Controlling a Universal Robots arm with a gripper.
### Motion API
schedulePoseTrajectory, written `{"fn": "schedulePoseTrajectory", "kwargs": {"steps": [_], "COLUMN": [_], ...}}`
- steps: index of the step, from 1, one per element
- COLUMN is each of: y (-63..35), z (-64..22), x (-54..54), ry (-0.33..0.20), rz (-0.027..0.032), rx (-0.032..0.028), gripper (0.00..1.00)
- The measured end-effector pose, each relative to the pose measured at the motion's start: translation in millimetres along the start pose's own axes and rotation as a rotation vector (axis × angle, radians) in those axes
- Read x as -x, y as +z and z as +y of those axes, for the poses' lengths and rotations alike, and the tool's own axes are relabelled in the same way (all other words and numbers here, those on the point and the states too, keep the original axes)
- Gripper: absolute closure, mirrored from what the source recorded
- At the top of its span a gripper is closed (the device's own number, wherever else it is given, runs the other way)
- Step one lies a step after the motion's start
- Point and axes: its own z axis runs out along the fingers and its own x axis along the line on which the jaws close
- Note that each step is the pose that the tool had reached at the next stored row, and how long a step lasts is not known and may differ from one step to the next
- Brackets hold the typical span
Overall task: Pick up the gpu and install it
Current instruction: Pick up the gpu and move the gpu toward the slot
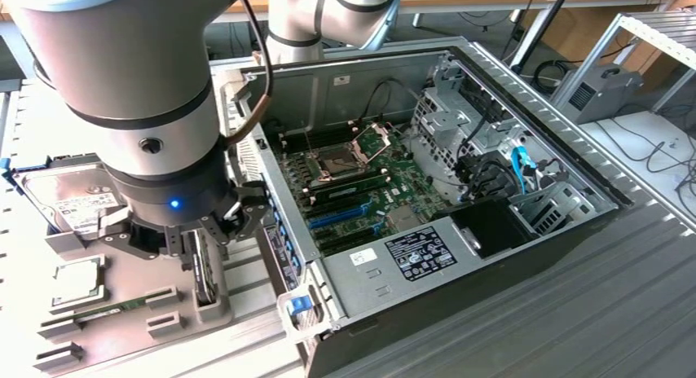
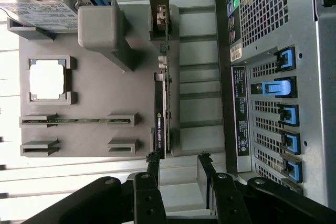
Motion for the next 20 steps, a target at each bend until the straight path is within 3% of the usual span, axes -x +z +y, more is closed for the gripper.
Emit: {"fn": "schedulePoseTrajectory", "kwargs": {"steps": [20], "y": [4.7], "z": [-0.3], "x": [-1.5], "ry": [0.0], "rz": [0.0], "rx": [-0.0001], "gripper": [0.58]}}
